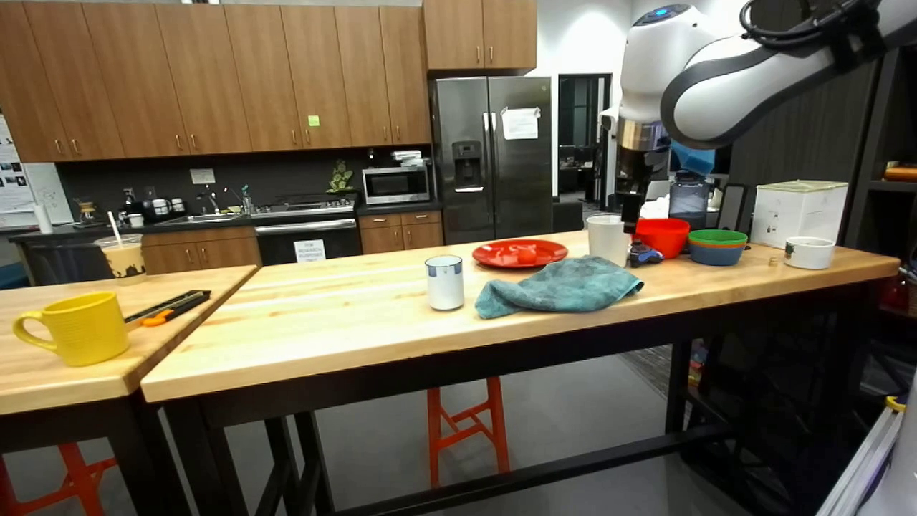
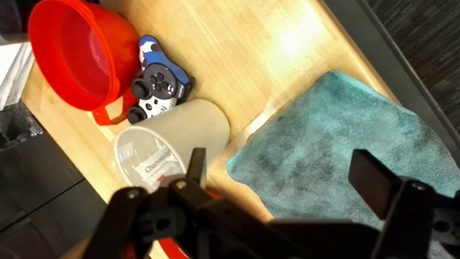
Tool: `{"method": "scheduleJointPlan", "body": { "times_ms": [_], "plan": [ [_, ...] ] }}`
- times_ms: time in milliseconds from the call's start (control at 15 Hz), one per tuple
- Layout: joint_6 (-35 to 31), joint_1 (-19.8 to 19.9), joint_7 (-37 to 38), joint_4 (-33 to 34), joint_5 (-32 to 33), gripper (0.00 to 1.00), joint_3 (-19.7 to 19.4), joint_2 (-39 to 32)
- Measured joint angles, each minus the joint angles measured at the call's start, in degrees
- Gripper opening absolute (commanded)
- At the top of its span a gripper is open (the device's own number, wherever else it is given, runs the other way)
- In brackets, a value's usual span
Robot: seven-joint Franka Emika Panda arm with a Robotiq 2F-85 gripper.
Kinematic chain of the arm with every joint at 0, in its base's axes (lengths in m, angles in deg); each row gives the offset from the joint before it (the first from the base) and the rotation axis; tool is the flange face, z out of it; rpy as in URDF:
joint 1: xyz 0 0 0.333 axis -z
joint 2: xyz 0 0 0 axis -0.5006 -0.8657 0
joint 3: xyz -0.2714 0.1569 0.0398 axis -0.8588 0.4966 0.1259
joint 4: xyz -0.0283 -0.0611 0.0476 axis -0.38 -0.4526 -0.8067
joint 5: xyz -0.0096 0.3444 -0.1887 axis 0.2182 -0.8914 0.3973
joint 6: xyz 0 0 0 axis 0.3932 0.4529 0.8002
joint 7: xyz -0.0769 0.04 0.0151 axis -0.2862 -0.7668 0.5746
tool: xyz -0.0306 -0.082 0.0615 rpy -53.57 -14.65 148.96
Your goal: Unfold the blue towel
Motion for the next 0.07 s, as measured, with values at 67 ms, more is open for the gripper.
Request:
{"method": "scheduleJointPlan", "body": {
  "times_ms": [67],
  "plan": [
    [0.0,0.0,0.0,0.0,0.0,1.0,0.0,0.0]
  ]
}}
